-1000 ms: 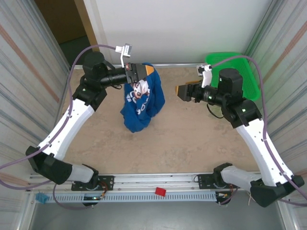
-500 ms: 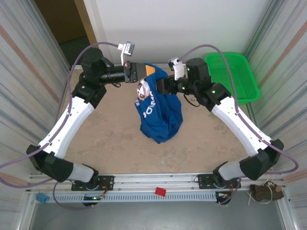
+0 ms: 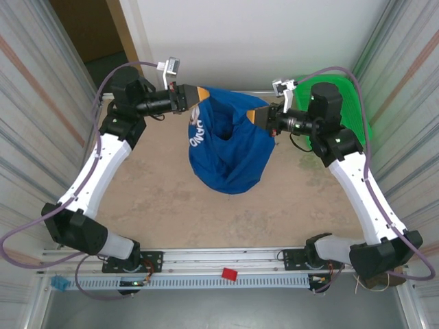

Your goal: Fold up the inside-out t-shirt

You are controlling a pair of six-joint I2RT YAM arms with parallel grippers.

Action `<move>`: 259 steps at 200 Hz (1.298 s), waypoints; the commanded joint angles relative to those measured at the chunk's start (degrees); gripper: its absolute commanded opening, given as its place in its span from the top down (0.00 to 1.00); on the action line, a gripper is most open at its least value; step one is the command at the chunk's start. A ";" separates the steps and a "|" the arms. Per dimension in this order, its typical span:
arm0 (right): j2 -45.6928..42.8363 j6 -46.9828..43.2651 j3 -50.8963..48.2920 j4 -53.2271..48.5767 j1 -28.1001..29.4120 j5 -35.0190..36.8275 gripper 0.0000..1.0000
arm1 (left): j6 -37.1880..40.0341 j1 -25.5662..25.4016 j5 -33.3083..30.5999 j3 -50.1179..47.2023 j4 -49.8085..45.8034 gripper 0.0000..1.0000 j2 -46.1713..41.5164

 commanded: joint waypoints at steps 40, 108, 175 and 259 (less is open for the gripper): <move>0.37 7.92 1.07 9.33 -1.10 -7.51 1.00 | 10.14 2.96 -14.72 -4.71 -8.68 0.43 -5.54; 0.69 7.86 -1.27 8.81 -1.83 -7.38 1.00 | 7.01 -18.04 -42.71 -22.89 -8.12 0.34 -17.41; 0.15 8.48 -2.48 9.24 -1.74 -6.90 1.00 | -6.62 -21.94 -41.08 -25.12 5.27 0.29 -7.79; -0.01 8.13 -3.28 9.41 -1.87 -5.64 1.00 | -19.02 -28.41 -46.81 -27.80 8.81 0.32 -5.98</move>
